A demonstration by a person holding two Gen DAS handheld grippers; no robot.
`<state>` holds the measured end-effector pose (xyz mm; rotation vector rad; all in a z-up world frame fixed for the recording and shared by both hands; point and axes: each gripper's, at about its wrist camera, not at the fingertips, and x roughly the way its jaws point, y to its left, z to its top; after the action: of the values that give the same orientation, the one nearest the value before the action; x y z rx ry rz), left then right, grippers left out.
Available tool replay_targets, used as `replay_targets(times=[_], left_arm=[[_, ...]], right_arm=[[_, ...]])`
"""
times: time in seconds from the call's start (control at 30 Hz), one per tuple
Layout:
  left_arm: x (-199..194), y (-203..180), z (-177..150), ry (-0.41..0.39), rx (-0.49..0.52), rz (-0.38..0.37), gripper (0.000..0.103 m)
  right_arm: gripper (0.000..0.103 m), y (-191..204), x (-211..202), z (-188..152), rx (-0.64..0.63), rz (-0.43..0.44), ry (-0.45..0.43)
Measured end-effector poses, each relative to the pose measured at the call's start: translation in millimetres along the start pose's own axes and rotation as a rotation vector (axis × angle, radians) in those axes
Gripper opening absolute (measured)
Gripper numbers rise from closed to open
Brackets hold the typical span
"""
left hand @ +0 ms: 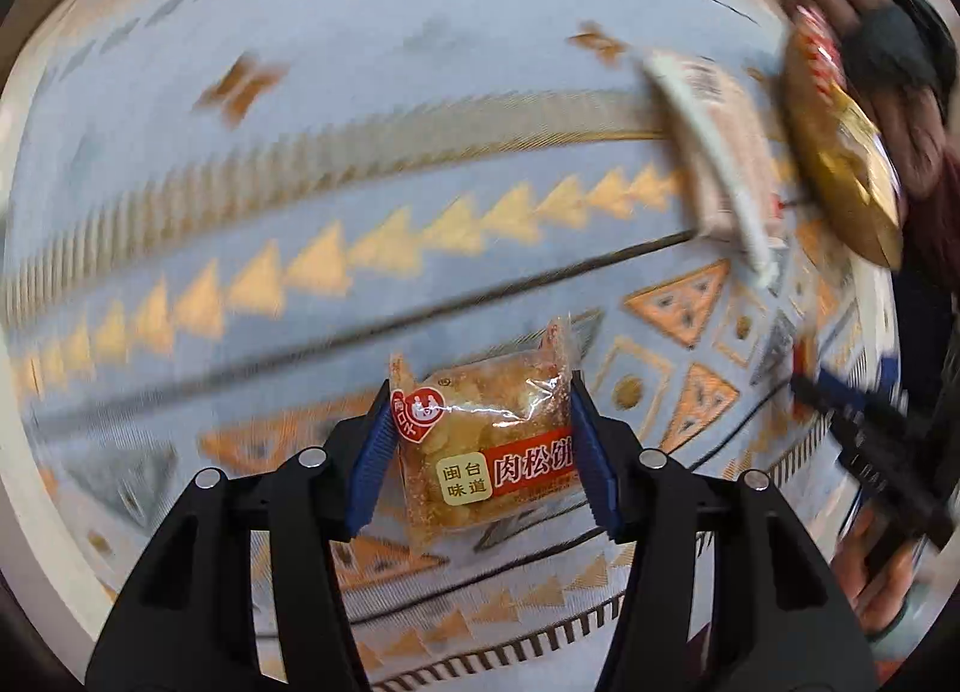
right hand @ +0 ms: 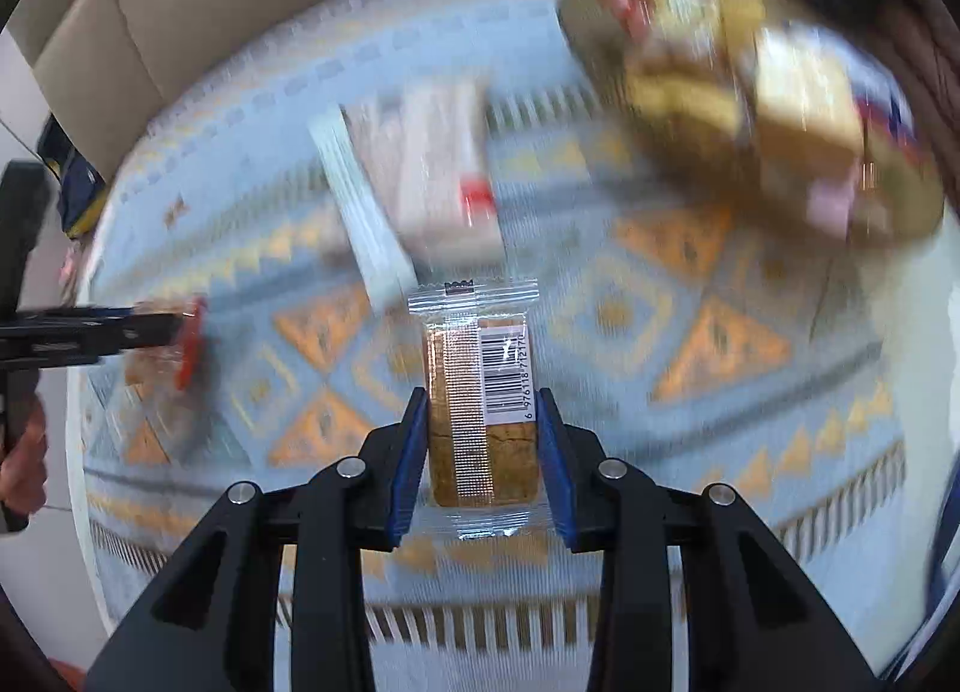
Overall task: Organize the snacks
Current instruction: 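Grasp the red-labelled pastry packet with left tool while right tool grasps barcode cake packet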
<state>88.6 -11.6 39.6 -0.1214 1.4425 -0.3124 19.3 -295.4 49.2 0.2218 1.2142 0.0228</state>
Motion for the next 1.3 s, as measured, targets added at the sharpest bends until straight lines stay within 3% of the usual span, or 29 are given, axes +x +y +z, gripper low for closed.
replay_targets(times=[0.17,0.3,0.4,0.5,0.6,0.63,0.67,0.7,0.8,0.93,1.0,1.07,1.1,1.17,1.3], left_arm=[[1,21,-20,0.027,-0.106,-0.111,0.069],[4,14,-47,0.122,-0.068,-0.227,0.07],[11,-6,-69,0.212,0.003,-0.372,0.069],[2,-16,-76,0.162,0.101,-0.249,0.069],[-18,1,-56,0.037,0.095,-0.095,0.07],[-26,4,-48,-0.016,0.105,-0.038,0.075],[-30,4,-40,-0.045,0.113,-0.006,0.089],[-30,5,-34,-0.061,0.122,0.005,0.093],[-17,-9,-25,-0.039,0.211,0.007,0.094],[17,-43,-33,0.014,0.379,0.131,0.078],[22,-53,-40,-0.01,0.423,0.222,0.074],[22,-59,-45,-0.042,0.456,0.283,0.057],[22,-62,-47,-0.053,0.461,0.298,0.054],[18,-63,-46,-0.067,0.44,0.28,0.047],[-6,-59,-43,-0.099,0.411,0.178,0.044]], right_arm=[[0.035,-3,20,-22,0.006,-0.015,0.071],[0.038,5,21,-27,-0.032,-0.01,0.073],[0.038,6,21,-29,-0.032,0.01,0.083],[0.038,7,20,-30,-0.038,0.018,0.085],[0.039,2,17,-33,-0.028,0.024,0.087],[0.042,2,18,-34,-0.024,0.029,0.088],[0.045,0,18,-35,-0.019,0.038,0.089],[0.048,-1,19,-36,-0.014,0.048,0.091],[0.061,0,19,-35,0.003,0.078,0.091],[0.061,10,26,-34,-0.008,0.04,0.089],[0.059,19,29,-34,-0.02,0.002,0.079],[0.053,31,34,-35,-0.05,-0.059,0.064],[0.049,35,34,-37,-0.066,-0.082,0.052],[0.035,41,33,-40,-0.1,-0.097,0.036],[0.034,48,29,-41,-0.146,-0.096,0.023]])
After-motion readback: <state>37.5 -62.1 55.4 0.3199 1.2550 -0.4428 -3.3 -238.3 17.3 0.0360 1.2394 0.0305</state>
